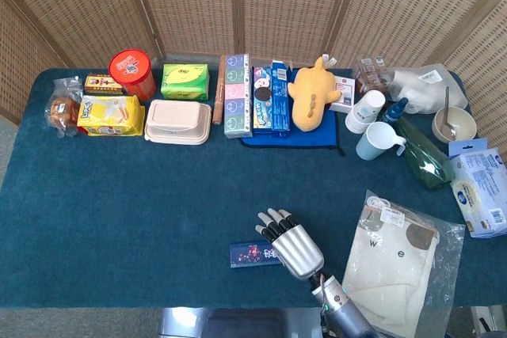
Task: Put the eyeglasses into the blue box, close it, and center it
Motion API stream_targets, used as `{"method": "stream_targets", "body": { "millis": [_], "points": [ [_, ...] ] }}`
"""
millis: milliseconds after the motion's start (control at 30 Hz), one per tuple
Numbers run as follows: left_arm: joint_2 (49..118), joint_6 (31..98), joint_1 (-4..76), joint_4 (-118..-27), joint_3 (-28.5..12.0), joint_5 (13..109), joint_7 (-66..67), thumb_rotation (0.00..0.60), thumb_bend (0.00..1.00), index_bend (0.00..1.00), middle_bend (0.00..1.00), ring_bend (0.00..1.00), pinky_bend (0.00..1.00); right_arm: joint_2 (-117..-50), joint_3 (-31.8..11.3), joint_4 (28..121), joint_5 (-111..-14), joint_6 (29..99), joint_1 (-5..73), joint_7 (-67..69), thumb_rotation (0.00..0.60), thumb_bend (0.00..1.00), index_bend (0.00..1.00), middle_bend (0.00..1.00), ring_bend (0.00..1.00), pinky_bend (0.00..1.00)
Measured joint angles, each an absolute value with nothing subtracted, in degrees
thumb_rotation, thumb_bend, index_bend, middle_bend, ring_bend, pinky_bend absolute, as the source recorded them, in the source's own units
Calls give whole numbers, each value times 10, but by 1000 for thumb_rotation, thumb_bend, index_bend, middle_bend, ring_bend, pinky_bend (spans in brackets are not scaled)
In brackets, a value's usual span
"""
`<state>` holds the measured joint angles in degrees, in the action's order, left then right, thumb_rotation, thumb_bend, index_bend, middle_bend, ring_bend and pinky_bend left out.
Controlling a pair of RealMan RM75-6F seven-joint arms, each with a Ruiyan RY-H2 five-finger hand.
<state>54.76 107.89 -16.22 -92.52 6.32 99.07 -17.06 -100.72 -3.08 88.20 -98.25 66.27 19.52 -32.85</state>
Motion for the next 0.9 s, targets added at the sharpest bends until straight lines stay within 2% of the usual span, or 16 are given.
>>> {"method": "stream_targets", "body": {
  "millis": [233, 433, 700, 900],
  "points": [
    [547, 1078, -161, -924, 62, 989, -173, 600, 278, 56, 16, 0, 0, -1001, -36, 891, -970, 658, 205, -343, 600, 279, 245, 166, 132, 228],
    [547, 1075, -158, -927, 62, 992, -169, 600, 278, 55, 16, 0, 0, -979, -34, 941, -967, 658, 209, -357, 600, 291, 206, 166, 113, 221],
    [544, 1070, -156, -932, 63, 993, -163, 600, 278, 55, 16, 0, 0, -927, -10, 1041, -939, 632, 209, -394, 600, 307, 25, 117, 69, 203],
    [543, 1068, -156, -935, 65, 995, -161, 600, 278, 55, 15, 0, 0, -884, 11, 1114, -875, 590, 213, -463, 600, 315, 0, 64, 35, 187]
  ]
}}
